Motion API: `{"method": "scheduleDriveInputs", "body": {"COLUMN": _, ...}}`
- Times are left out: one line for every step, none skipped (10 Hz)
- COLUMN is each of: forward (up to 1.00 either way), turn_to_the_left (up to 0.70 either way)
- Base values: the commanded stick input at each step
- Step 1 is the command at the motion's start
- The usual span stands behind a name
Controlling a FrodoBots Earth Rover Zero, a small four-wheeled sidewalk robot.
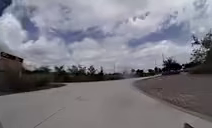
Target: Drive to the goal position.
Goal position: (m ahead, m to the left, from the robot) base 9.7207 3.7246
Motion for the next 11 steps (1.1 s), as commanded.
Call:
{"method": "scheduleDriveInputs", "body": {"forward": 0.69, "turn_to_the_left": 0.01}}
{"method": "scheduleDriveInputs", "body": {"forward": 0.69, "turn_to_the_left": 0.01}}
{"method": "scheduleDriveInputs", "body": {"forward": 0.69, "turn_to_the_left": 0.01}}
{"method": "scheduleDriveInputs", "body": {"forward": 0.69, "turn_to_the_left": 0.01}}
{"method": "scheduleDriveInputs", "body": {"forward": 0.69, "turn_to_the_left": 0.01}}
{"method": "scheduleDriveInputs", "body": {"forward": 0.69, "turn_to_the_left": 0.01}}
{"method": "scheduleDriveInputs", "body": {"forward": 0.69, "turn_to_the_left": 0.01}}
{"method": "scheduleDriveInputs", "body": {"forward": 0.69, "turn_to_the_left": 0.01}}
{"method": "scheduleDriveInputs", "body": {"forward": 0.69, "turn_to_the_left": 0.01}}
{"method": "scheduleDriveInputs", "body": {"forward": 0.69, "turn_to_the_left": 0.01}}
{"method": "scheduleDriveInputs", "body": {"forward": 0.69, "turn_to_the_left": 0.01}}
